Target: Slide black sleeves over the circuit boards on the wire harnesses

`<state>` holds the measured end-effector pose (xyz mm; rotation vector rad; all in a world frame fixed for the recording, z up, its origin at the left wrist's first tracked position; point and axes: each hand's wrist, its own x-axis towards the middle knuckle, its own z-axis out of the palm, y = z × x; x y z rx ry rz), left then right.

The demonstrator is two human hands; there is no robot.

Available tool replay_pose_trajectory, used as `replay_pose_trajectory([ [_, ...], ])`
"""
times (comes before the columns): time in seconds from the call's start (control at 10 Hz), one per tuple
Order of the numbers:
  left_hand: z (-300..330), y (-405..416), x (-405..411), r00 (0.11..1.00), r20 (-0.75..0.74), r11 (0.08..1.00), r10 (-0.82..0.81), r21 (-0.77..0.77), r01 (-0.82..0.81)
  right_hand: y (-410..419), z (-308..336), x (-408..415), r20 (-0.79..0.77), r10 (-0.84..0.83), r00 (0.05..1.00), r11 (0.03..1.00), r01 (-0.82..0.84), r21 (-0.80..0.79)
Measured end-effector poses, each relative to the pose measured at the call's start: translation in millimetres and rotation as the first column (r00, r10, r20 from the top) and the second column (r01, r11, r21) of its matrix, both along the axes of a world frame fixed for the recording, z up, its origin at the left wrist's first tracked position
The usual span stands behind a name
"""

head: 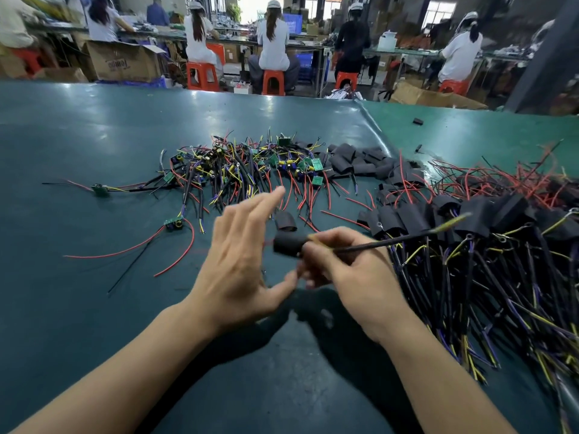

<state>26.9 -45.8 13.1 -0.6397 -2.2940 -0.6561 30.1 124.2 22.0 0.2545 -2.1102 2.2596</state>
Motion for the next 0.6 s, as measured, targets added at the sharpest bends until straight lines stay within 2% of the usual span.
replay_pose_trajectory([
  [0.1, -2, -4, -2, 0.99, -0.115, 0.995, 0.079, 0.073, -0.071, 15, 10, -11, 0.046, -0.337, 0.94, 0.89, 0.334, -0.31],
  [0.2, -7, -5, -5, 0.994, -0.088, 0.994, 0.066, 0.098, -0.058, 33, 20, -17, 0.206, -0.453, 0.868, 0.624, 0.473, -0.622],
  [0.3, -11, -4, -8, 0.999, -0.016, 0.992, 0.052, 0.115, -0.049, 38, 18, -18, 0.32, -0.433, 0.843, 0.512, 0.522, -0.682],
  [0.4, -13, -5, -11, 0.998, 0.029, 0.991, 0.054, 0.122, -0.057, 34, 16, -17, 0.358, -0.391, 0.848, 0.544, 0.527, -0.653],
  [0.6, -17, -10, -13, 0.996, 0.092, 0.993, 0.021, 0.11, -0.031, 28, 14, -14, 0.318, -0.365, 0.875, 0.692, 0.484, -0.535],
])
